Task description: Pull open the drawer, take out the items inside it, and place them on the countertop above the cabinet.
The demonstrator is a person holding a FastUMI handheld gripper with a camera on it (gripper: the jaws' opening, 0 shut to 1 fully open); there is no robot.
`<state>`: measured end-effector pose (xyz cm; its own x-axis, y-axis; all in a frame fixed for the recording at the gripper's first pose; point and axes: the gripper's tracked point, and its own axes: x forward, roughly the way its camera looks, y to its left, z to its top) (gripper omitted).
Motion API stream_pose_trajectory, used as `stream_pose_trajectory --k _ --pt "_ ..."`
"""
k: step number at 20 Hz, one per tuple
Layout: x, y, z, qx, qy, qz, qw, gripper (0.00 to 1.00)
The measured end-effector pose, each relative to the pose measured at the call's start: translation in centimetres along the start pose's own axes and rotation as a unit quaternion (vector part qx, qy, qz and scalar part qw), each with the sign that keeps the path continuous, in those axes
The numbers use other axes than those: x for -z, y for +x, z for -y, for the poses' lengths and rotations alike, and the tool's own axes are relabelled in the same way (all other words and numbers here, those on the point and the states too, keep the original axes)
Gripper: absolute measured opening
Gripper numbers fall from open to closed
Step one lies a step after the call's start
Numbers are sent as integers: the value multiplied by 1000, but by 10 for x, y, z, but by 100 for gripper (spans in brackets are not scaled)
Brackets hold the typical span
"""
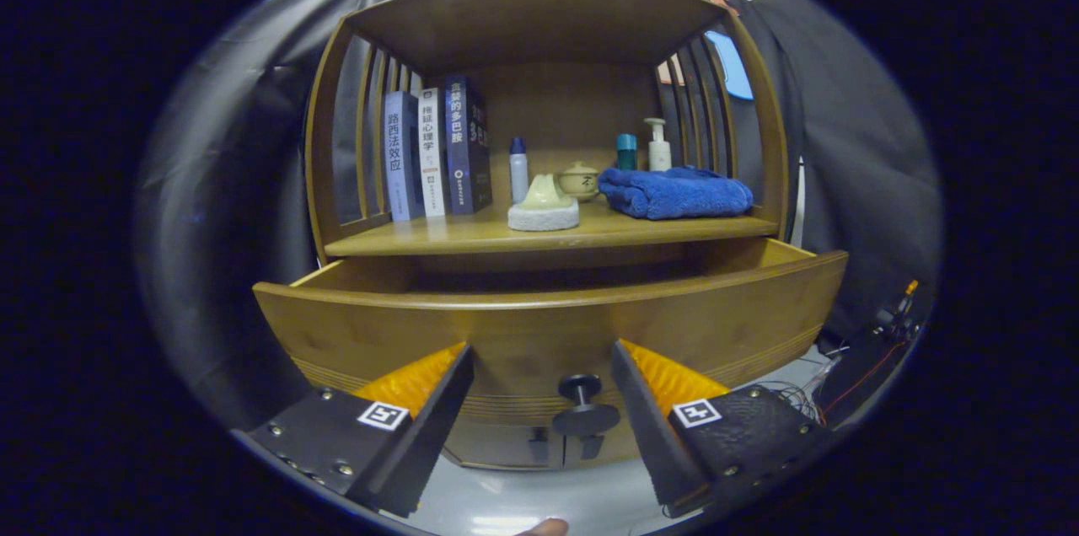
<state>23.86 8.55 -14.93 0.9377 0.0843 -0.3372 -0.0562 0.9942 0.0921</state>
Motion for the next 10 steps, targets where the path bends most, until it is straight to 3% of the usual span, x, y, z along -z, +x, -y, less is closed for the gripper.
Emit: stream_pose_trajectory --k 10 --pt "-9 48 -3 6 6 7 1000 98"
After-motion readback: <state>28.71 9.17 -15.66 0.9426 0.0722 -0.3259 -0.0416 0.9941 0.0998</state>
